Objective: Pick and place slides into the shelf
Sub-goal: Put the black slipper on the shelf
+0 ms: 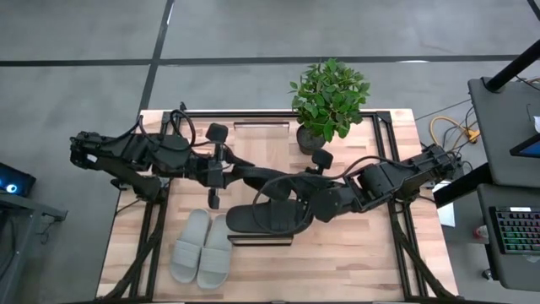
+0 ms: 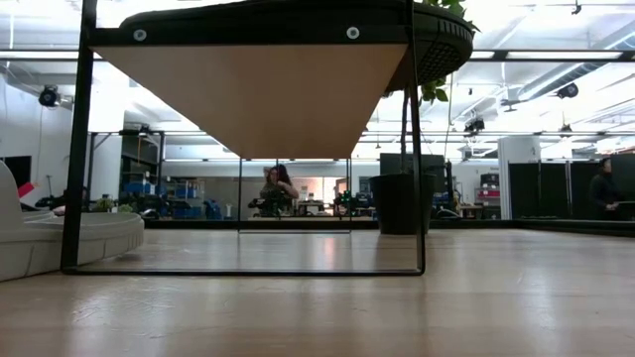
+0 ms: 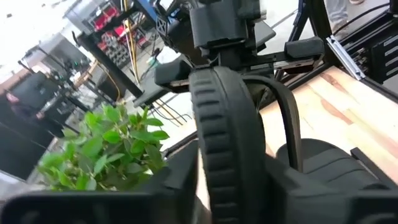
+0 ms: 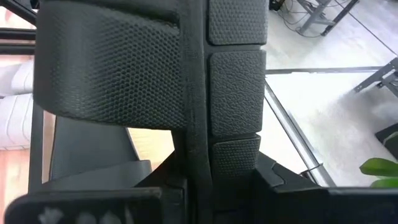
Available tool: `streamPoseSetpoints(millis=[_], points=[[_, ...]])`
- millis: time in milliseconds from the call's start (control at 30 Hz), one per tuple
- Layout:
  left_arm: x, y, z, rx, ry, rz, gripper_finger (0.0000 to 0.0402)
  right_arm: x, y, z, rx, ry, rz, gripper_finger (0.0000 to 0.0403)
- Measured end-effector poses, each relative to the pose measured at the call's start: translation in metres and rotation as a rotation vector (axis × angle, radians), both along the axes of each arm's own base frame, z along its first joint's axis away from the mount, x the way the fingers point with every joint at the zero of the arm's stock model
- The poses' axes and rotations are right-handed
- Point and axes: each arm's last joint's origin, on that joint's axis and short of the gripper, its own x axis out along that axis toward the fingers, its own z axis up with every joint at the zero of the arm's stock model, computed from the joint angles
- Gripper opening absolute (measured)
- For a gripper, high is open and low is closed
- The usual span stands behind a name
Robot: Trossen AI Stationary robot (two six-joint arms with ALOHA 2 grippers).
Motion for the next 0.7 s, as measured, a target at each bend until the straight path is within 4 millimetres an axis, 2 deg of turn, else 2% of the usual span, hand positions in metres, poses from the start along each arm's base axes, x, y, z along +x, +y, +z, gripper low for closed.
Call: streamPoseSetpoints(millis=[167,267,367,500,700], points=[[-0.002,0.002,0.001,0.052,-0.007,0.049,0.0202,-0.001,-0.001,0.000,-0.025,-0.013,-0.038,0.0074],[-0.008,0.007,0.004,0.073,-0.021,0.157,0.0235,-0.002,-0.002,0.000,-0.034,-0.017,-0.067,0.0074],[-0.017,0.012,0.009,0.087,-0.043,0.247,0.0244,-0.002,-0.003,-0.001,-0.035,-0.026,-0.093,0.0074],[-0.032,0.016,0.016,0.123,-0.068,0.267,0.0245,-0.004,-0.004,0.000,-0.046,-0.038,-0.116,0.0074],[-0.058,0.021,0.023,0.052,-0.131,0.288,0.0246,-0.012,-0.001,0.005,-0.122,-0.092,-0.189,0.0074]])
